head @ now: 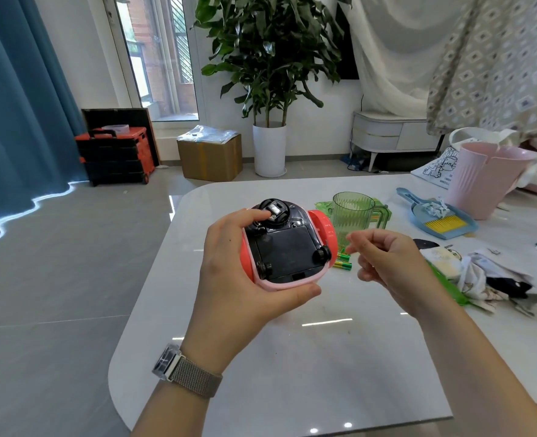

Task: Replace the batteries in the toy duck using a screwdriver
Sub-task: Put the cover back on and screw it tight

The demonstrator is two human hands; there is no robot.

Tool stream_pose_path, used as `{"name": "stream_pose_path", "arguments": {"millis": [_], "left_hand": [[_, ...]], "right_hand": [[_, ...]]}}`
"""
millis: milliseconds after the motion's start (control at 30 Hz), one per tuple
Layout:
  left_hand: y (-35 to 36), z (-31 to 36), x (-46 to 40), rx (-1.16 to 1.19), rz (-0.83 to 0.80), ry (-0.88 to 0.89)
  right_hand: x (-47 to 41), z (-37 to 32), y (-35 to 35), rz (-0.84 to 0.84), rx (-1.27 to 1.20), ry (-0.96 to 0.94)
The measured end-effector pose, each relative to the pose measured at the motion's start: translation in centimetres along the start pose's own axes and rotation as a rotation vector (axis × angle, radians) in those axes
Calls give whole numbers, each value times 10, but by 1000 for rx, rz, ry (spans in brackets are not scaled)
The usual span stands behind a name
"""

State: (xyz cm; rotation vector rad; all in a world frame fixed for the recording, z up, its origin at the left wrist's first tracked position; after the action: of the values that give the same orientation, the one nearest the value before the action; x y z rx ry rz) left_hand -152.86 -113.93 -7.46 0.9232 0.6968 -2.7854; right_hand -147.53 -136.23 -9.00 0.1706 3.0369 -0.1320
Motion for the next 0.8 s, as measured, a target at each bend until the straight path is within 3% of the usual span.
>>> {"name": "stream_pose_path", "arguments": {"millis": [133,300,433,600,800], "left_hand": [[1,1,0,1,0,0],[1,2,0,3,-2,1],[2,1,0,3,-8,0],[3,2,0,-1,-10,0],[2,1,0,-5,-13,0]], "right_hand": [[4,-10,2,-39,-145,24],[10,-31,3,93,-219,-110],[21,-52,8,65,-330,-184],[35,-66,17,76,-211,-331],[42,-70,24,102,-290,-409]]}}
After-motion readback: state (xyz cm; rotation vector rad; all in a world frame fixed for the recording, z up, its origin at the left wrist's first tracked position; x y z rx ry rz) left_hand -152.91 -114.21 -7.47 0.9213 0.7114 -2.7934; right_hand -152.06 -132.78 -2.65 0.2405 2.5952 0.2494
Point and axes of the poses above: each hand's wrist, its own x-axis away from the middle knuckle, its own y-axis out of the palm, z = x × y, the point moved 2 cm from there along -x, towards the middle knuckle
